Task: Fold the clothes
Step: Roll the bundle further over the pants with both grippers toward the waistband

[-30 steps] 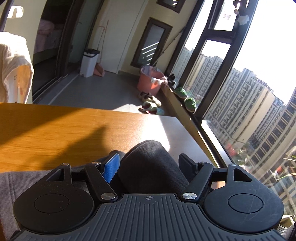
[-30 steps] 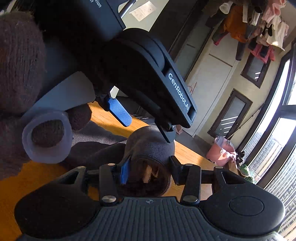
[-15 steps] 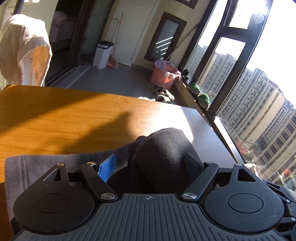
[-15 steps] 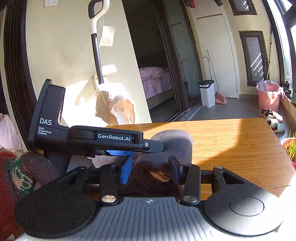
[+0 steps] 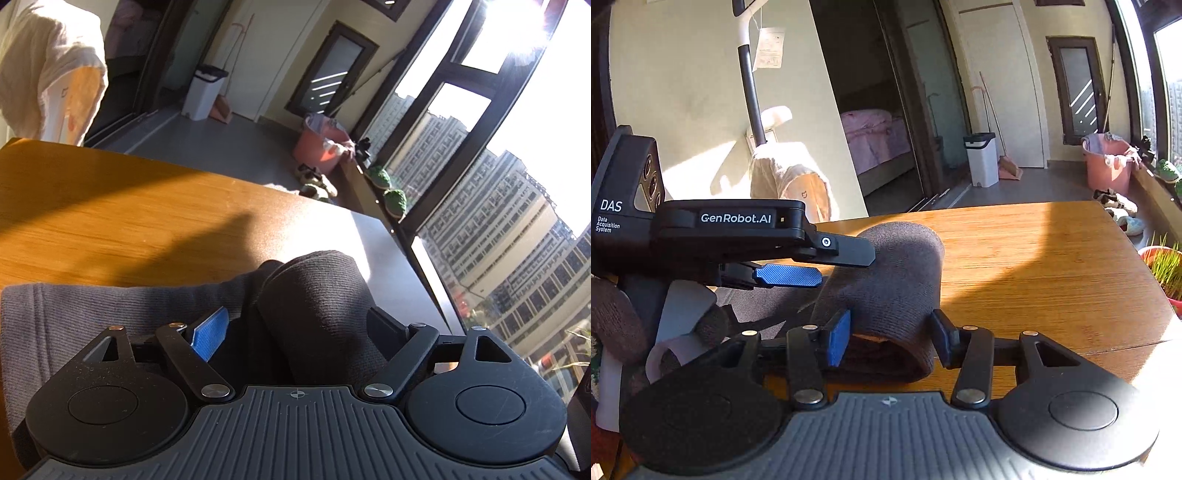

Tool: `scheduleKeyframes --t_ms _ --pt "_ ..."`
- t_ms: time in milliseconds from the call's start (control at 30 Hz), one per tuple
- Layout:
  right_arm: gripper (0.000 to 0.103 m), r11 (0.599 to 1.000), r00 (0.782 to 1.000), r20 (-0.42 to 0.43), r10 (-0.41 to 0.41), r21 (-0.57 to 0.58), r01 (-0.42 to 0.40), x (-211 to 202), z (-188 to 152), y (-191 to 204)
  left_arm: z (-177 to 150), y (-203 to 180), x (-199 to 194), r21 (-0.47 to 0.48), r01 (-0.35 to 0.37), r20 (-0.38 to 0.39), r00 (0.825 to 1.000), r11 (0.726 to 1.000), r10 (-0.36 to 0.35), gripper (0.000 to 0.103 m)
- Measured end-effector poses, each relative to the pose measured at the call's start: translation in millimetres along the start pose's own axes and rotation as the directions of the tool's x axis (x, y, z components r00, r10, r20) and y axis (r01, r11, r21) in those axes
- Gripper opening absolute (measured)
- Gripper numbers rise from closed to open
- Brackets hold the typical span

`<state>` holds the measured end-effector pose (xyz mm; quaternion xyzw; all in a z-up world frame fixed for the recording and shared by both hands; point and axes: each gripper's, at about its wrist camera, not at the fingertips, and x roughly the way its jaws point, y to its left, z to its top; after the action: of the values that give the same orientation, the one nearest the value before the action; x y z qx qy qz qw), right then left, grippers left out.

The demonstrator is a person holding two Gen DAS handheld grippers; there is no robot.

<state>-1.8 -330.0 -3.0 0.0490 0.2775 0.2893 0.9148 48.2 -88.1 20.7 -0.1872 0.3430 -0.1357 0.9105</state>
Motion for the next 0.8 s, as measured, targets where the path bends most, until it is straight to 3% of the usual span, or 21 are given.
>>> scheduleKeyframes --t_ms 133,367,500,600,800 --pt "0.046 1.000 1.000 0.008 0.004 -0.001 -0.004 -6 1 0 -3 -6 8 0.078 -0.091 0.011 0.996 0.993 0.091 0.090" --pt "0.055 0.981 0.996 0.085 0.037 0.189 -0.052 -19 6 -22 -5 10 9 0.006 -0.063 -0.002 0.998 0.998 0.063 0.094" --pt "0.056 0.960 0.999 0.030 0.037 0.276 -0.044 4 6 -31 -5 13 10 -0.015 -0.050 -0.007 0.999 0.999 0.050 0.094" --pt "0.056 0.970 1.000 -0.010 0.011 0.242 -0.008 17 3 -25 -5 15 8 -0.033 -0.042 -0.011 0.999 0.999 0.042 0.094" --pt "0.056 0.995 0.999 0.005 -0.052 0.083 0.051 12 5 -2 0 16 -6 -0.021 -0.058 0.021 0.998 0.998 0.058 0.089"
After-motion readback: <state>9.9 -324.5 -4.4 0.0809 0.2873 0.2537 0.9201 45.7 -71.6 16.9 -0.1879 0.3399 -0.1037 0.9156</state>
